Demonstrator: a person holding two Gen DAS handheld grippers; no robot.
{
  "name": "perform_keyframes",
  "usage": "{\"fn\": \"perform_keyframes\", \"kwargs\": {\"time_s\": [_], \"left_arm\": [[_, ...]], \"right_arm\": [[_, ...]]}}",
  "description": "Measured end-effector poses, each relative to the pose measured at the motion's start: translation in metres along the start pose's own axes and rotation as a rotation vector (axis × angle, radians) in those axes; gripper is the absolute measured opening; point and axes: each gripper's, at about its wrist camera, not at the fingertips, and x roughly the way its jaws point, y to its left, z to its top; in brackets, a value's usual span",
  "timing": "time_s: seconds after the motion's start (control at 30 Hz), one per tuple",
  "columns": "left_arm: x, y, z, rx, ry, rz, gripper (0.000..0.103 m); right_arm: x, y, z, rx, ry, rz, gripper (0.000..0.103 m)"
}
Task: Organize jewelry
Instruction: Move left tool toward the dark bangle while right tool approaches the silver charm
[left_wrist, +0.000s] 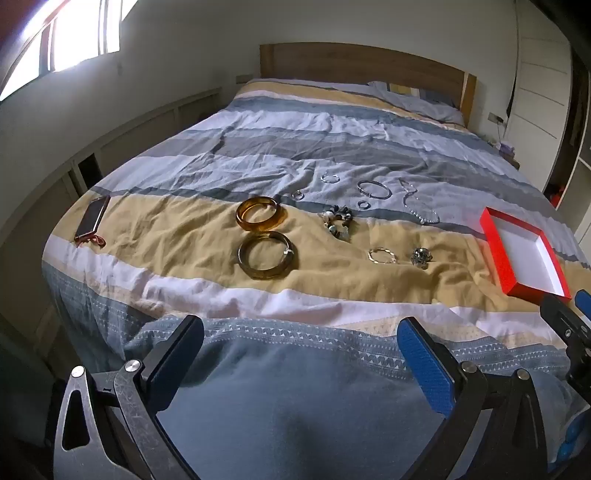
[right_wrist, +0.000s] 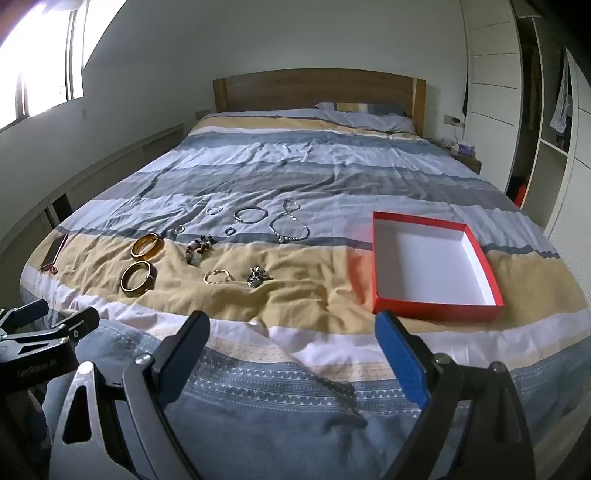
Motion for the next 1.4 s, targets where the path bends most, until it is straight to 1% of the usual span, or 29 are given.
{"fn": "perform_keyframes", "kwargs": {"time_s": [0.23, 0.37, 0.4, 0.57, 0.63, 0.73, 0.93, 1.03, 1.1, 1.23, 1.4], "left_arm": [[-0.001, -0.002, 0.0, -0.003, 0.0, -0.005, 0.102], [-0.002, 0.001, 0.0, -0.002, -0.012, -0.009, 0.102], [0.0, 0.0, 0.003, -0.001, -0.015, -0.012, 0.102], [0.0, 0.003, 0.004, 0.0, -0.021, -0.022, 0.102], [0.001, 0.003, 0.003, 0.006, -0.021, -0.016, 0.102], [0.001, 0.0, 0.004, 0.023, -0.012, -0.009, 0.102], [0.003, -0.002, 0.006, 0.063, 0.016, -0.029, 0.102], [0.004, 0.008, 0.006, 0.037, 0.012, -0.011, 0.102], [0.007, 0.02, 0.009, 0.001, 0.015, -0.02, 0.102], [0.014, 0.04, 0.012, -0.05, 0.022, -0.012, 0.102], [0.026, 0.051, 0.016, -0.068, 0.034, 0.002, 0.101]], "right_arm": [[0.002, 0.002, 0.0, 0.001, 0.002, 0.003, 0.091], [0.0, -0.006, 0.0, 0.006, -0.005, 0.002, 0.091], [0.004, 0.002, -0.001, -0.006, 0.002, -0.005, 0.091], [0.009, 0.002, -0.004, -0.012, 0.008, 0.009, 0.091], [0.007, 0.005, 0.001, -0.014, 0.008, 0.013, 0.091], [0.009, 0.006, 0.001, -0.015, -0.003, 0.023, 0.091], [0.008, 0.007, 0.001, -0.018, -0.006, 0.024, 0.091], [0.011, 0.009, 0.001, -0.027, -0.001, 0.045, 0.091], [0.015, 0.01, 0.002, -0.029, 0.009, 0.062, 0.091], [0.025, 0.007, 0.005, -0.022, 0.043, 0.096, 0.091], [0.038, -0.001, 0.009, -0.011, 0.059, 0.114, 0.09]]}}
